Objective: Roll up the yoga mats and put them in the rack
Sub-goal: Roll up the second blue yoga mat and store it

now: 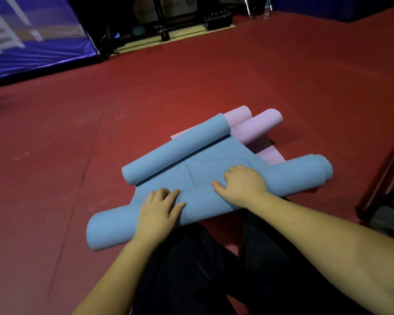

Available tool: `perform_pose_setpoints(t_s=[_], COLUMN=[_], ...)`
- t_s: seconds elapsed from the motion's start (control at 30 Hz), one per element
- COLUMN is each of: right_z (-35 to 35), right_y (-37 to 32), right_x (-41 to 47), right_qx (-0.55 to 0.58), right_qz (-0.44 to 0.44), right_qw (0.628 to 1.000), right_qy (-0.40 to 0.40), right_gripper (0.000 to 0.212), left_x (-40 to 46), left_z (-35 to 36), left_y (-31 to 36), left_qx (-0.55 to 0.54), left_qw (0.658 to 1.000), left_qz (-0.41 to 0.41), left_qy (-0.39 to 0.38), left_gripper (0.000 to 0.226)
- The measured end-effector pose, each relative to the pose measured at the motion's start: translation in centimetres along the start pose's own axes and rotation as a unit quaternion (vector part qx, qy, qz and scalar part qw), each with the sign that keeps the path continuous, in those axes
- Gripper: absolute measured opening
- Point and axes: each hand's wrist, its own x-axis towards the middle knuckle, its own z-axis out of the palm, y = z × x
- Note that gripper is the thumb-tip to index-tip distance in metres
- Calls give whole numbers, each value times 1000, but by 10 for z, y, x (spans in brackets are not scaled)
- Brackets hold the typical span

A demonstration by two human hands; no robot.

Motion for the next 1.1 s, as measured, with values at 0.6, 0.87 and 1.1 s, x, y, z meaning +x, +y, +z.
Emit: perform_pose_setpoints(t_s=[0.6, 0.87, 1.1], right_z=[-41, -43, -29], right_y=[9, 4, -8], right_x=[11, 12, -1], right_qx=[10, 16, 11], right_qz=[20, -3, -26], right_qw=[982, 966, 1000], right_qy=[-185, -258, -12], right_gripper=[75, 61, 42], left_x=[4, 18, 54], left_z=[-49, -57, -50], left_y=[23, 19, -2], left_qx=[88, -12, -112], left_qw=[985, 964, 912], left_qz=[46, 20, -72], left_qy=[-142, -266, -389], left_gripper=[90, 86, 89])
